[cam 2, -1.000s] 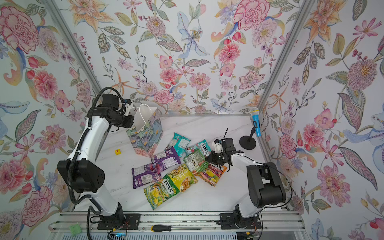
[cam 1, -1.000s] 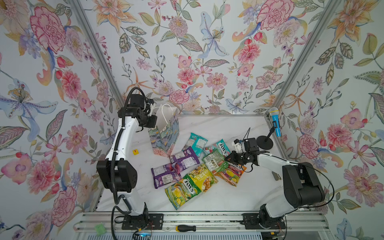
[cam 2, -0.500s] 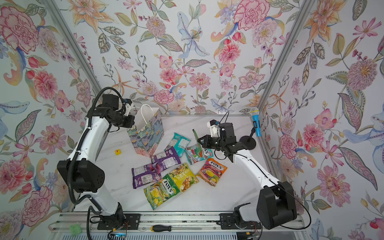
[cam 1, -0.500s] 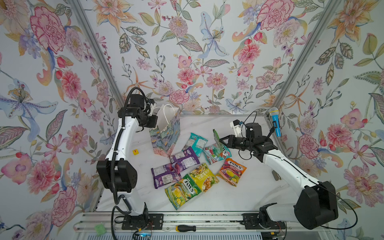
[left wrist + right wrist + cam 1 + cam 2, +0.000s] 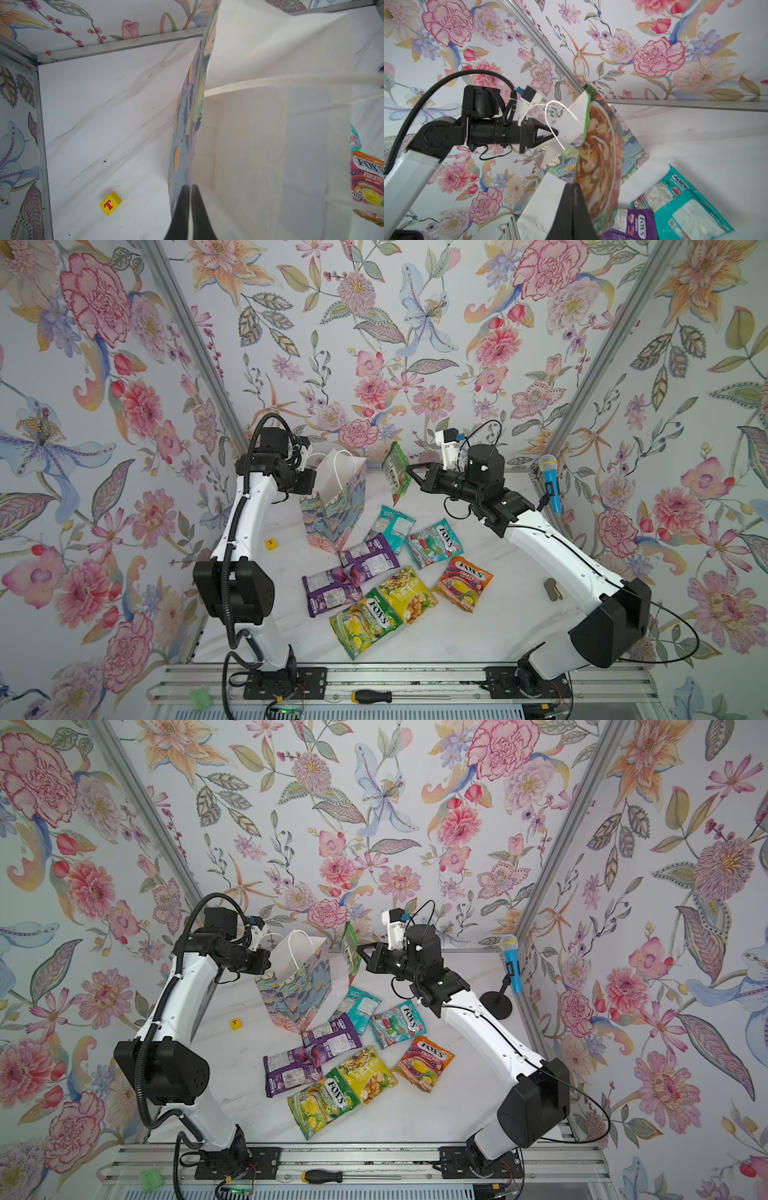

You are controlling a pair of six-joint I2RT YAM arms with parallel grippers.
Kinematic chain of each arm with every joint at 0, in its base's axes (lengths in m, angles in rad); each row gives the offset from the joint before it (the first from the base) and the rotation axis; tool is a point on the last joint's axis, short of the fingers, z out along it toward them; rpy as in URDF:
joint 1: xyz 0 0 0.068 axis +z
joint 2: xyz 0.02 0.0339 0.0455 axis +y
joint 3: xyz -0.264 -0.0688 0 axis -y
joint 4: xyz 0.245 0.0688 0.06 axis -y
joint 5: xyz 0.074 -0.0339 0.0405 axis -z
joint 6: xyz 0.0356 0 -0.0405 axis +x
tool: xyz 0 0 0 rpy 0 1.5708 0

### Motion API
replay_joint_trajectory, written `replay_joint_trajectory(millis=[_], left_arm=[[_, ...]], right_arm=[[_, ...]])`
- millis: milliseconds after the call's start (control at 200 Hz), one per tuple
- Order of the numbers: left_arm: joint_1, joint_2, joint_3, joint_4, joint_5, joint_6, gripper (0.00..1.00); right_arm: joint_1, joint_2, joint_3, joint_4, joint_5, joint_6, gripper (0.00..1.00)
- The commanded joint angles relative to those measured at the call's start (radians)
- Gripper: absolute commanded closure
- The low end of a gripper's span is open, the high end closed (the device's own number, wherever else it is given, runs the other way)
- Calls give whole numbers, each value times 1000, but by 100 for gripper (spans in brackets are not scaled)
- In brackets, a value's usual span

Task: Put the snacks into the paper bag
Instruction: 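Lift the green packet with the right gripper over the bag opening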

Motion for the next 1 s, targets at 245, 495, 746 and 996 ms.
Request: replay_joint_trajectory(millis=[245, 495, 746, 996], left_arm=[[-8, -13, 29, -1, 27, -12, 100], [-11, -10, 21, -1, 37, -5, 100], [-13, -3, 20, -1, 52, -6, 100], [-13, -4, 10, 1, 58, -6, 100]], right_arm=[[74, 291, 430, 36, 111, 13, 100], [124, 466, 756, -24, 140, -19, 100], [126, 582, 966, -39, 180, -22, 100], [142, 682, 1042, -12, 181, 18, 100]])
